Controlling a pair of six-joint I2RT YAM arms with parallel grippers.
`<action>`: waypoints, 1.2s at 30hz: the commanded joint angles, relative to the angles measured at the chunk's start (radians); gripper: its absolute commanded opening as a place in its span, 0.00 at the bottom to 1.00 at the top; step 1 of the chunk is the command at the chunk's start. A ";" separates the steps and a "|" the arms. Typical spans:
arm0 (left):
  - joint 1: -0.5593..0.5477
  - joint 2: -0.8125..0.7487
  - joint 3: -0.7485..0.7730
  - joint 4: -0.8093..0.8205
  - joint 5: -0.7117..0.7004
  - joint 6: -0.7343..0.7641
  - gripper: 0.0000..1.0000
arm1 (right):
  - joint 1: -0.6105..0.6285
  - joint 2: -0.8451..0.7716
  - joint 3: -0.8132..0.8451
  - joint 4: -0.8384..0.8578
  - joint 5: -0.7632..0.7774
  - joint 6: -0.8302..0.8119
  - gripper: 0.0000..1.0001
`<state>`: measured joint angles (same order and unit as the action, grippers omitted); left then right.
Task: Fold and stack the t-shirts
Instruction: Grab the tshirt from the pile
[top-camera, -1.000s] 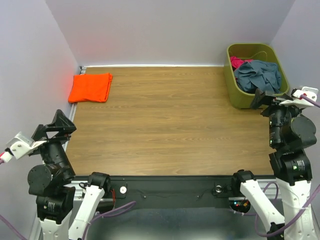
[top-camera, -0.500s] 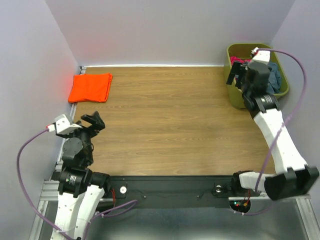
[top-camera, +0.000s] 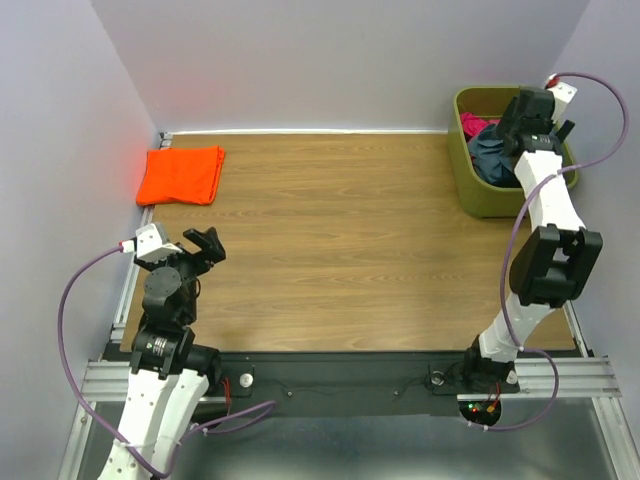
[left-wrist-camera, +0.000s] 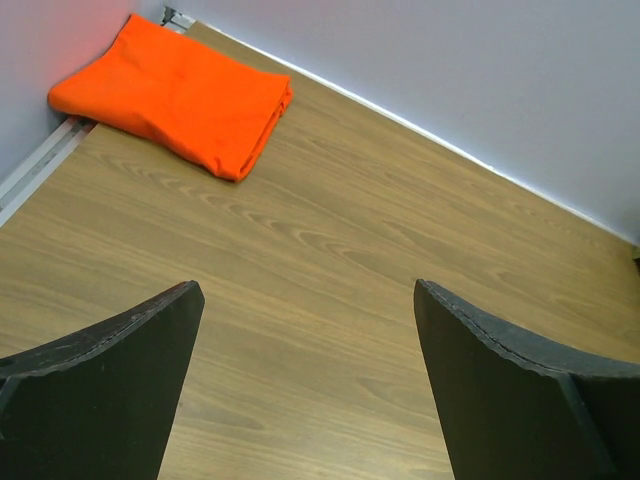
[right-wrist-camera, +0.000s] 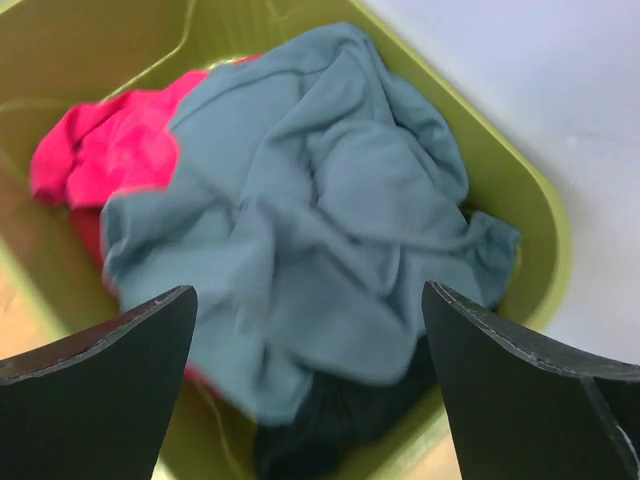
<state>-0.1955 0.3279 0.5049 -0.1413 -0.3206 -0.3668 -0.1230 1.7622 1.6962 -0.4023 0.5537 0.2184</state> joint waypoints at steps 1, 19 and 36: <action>-0.005 -0.012 0.000 0.077 0.008 0.016 0.99 | -0.047 0.089 0.111 0.025 -0.063 0.073 0.99; -0.012 -0.021 0.000 0.074 -0.006 0.016 0.98 | -0.009 0.099 0.141 0.003 -0.339 -0.032 0.01; -0.012 -0.029 0.006 0.062 -0.028 0.012 0.98 | 0.479 -0.026 0.665 0.107 -0.921 -0.002 0.01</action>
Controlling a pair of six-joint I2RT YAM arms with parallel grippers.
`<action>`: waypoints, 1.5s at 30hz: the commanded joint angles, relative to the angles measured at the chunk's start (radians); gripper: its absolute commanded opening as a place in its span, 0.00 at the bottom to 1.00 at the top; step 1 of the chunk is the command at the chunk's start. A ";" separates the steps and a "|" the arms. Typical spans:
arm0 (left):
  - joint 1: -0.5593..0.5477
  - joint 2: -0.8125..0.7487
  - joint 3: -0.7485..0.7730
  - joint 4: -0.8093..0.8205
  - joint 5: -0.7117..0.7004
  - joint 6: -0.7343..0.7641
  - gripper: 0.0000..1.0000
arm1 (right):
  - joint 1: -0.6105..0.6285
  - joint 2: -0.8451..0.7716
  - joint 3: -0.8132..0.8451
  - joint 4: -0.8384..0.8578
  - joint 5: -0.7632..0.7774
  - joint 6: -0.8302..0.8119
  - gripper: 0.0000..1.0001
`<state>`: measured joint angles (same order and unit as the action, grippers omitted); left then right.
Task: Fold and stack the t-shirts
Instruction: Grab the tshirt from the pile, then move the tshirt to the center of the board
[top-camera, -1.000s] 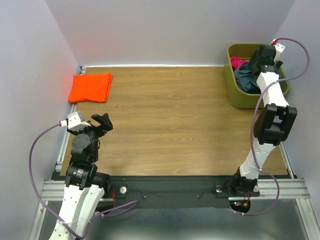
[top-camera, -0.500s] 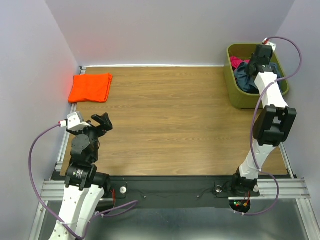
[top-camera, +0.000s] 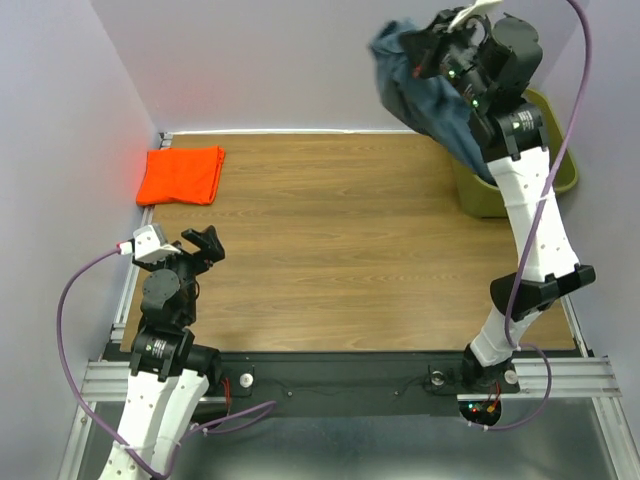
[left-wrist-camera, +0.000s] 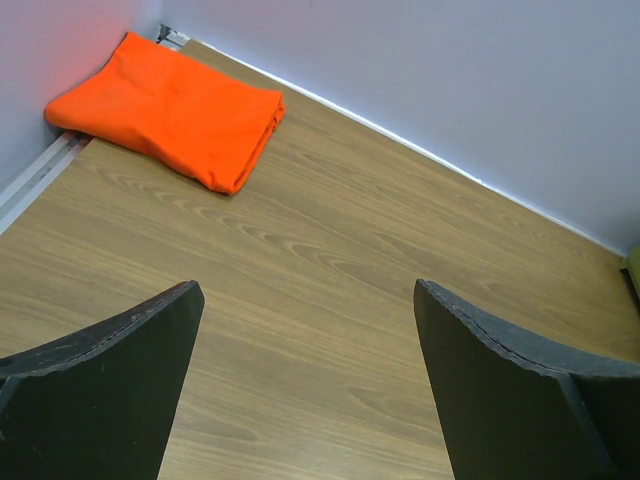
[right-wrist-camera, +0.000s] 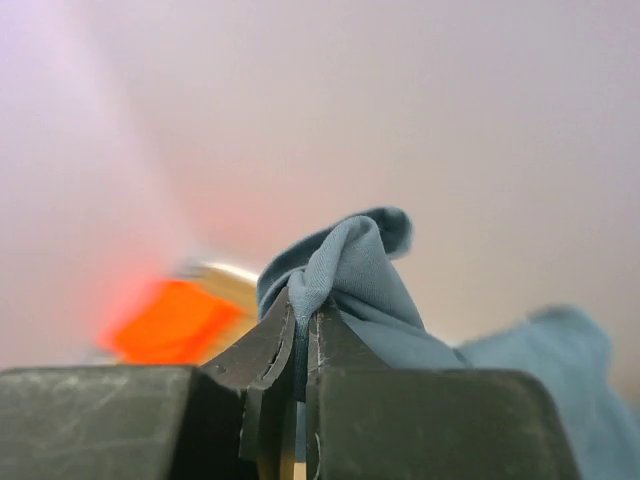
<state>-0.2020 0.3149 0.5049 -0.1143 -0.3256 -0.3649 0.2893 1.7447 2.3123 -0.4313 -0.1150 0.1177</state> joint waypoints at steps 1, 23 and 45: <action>-0.005 -0.020 0.006 0.033 -0.024 0.011 0.98 | 0.100 -0.002 0.050 0.172 -0.325 0.159 0.01; -0.005 -0.002 0.004 0.024 -0.009 0.003 0.98 | 0.186 -0.254 -0.484 0.496 -0.129 0.070 0.01; -0.039 0.610 0.121 -0.048 0.287 -0.078 0.95 | -0.041 -0.462 -1.294 0.083 0.146 0.186 0.81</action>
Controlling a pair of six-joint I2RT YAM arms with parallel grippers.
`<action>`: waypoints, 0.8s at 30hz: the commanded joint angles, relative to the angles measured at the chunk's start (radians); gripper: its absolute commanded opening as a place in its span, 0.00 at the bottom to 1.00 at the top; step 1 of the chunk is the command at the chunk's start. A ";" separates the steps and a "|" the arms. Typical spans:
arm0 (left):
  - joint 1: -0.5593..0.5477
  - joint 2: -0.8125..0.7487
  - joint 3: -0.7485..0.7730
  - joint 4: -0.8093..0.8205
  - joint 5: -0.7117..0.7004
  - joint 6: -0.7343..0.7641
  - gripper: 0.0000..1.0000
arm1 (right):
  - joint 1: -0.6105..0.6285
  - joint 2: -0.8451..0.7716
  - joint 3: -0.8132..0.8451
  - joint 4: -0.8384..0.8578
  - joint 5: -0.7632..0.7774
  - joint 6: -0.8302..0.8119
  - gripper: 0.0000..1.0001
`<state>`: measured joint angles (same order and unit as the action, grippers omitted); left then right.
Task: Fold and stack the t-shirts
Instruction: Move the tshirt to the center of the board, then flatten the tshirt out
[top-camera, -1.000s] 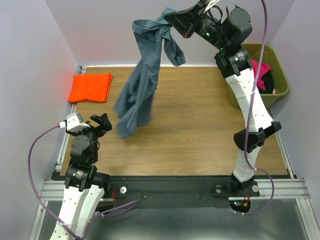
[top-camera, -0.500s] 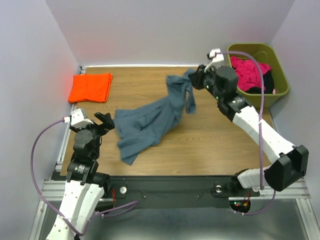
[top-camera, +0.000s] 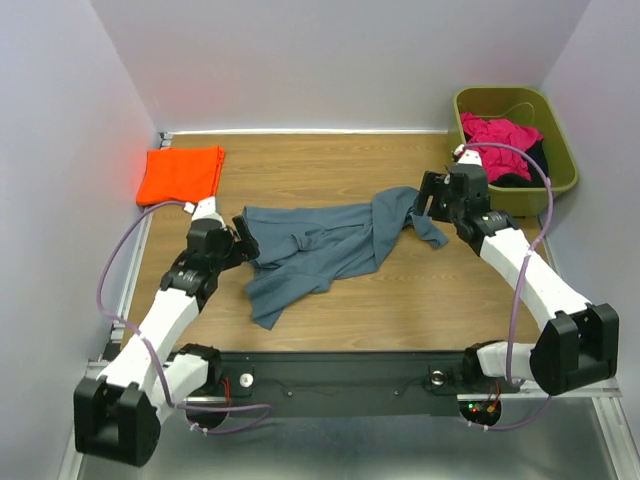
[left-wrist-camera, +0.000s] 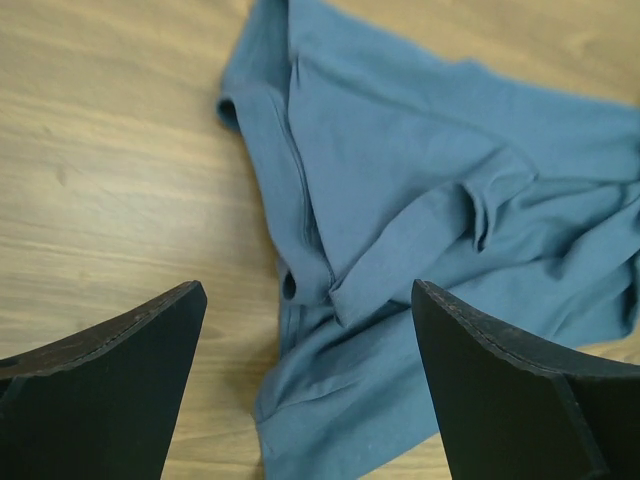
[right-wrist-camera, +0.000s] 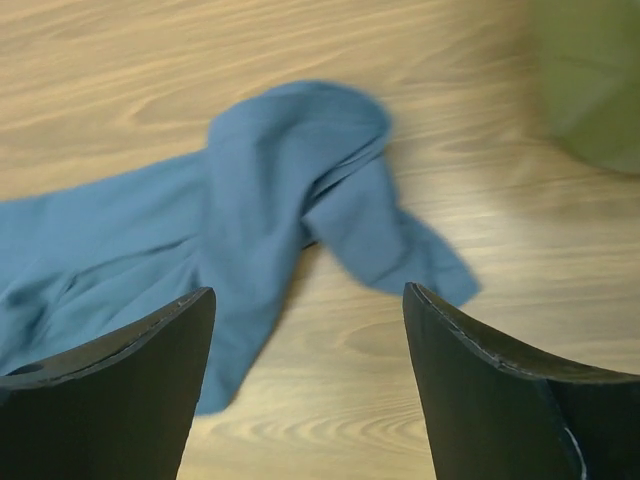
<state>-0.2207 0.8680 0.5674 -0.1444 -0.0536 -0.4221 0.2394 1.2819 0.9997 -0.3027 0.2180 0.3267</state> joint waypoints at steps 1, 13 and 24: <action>-0.028 0.116 0.066 -0.017 0.011 -0.021 0.95 | 0.009 0.013 0.014 -0.052 -0.212 -0.026 0.77; -0.074 0.307 0.163 -0.011 -0.104 -0.069 0.90 | 0.031 0.171 0.026 -0.064 -0.358 -0.024 0.60; -0.200 0.345 0.262 -0.116 -0.169 -0.020 0.78 | 0.043 0.212 0.071 -0.065 -0.319 -0.044 0.60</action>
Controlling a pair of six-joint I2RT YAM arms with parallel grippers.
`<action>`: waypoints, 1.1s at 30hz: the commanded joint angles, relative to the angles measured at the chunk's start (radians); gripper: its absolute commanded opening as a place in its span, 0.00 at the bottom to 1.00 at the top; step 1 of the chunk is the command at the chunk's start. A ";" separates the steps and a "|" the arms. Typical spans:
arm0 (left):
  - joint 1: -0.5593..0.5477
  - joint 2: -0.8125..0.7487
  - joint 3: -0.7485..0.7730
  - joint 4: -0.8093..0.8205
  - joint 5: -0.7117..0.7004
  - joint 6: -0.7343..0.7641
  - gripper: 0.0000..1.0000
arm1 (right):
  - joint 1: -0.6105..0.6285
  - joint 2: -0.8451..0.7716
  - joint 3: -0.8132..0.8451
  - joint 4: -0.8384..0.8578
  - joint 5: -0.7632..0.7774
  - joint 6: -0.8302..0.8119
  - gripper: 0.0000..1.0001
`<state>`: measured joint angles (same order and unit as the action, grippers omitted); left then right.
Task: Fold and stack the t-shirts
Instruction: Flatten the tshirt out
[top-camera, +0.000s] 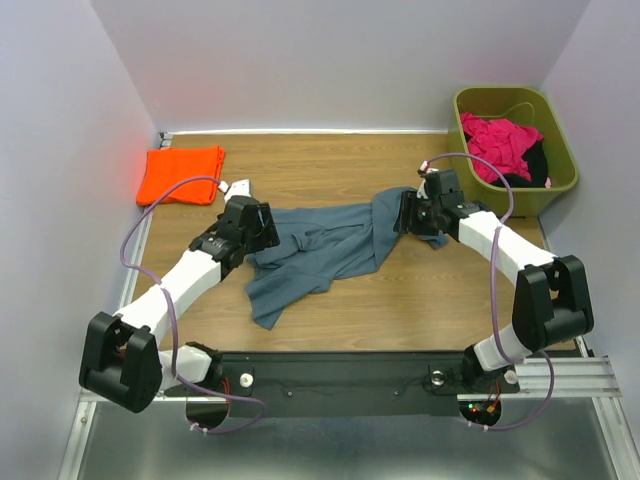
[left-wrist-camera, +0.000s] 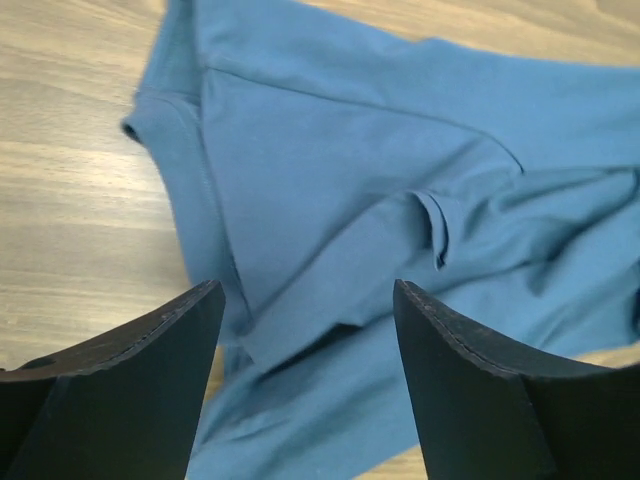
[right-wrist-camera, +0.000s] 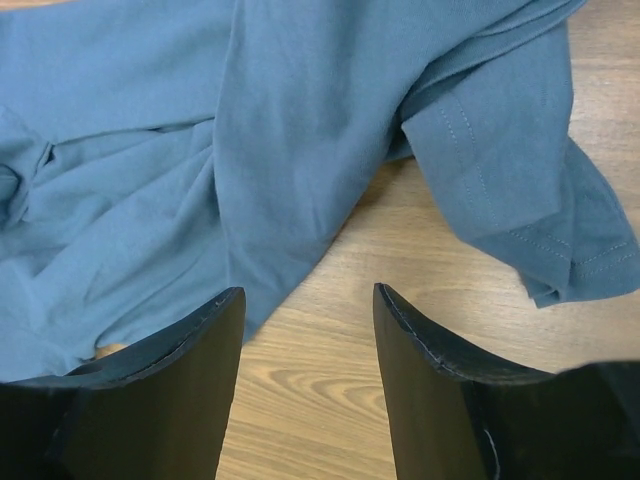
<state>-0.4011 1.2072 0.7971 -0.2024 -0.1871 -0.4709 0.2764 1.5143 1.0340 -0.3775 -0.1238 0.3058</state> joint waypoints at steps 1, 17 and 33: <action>-0.019 0.012 0.033 -0.063 -0.031 0.035 0.76 | 0.006 -0.022 0.034 0.009 0.030 -0.027 0.60; -0.019 0.156 0.059 -0.072 0.040 0.129 0.66 | 0.006 -0.039 -0.003 0.009 0.033 -0.028 0.59; 0.007 0.218 0.236 -0.011 -0.164 0.233 0.00 | 0.006 -0.052 -0.031 0.009 0.036 -0.020 0.59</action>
<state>-0.4160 1.4090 0.8658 -0.2676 -0.1921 -0.3180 0.2764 1.5101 1.0233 -0.3809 -0.1047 0.2913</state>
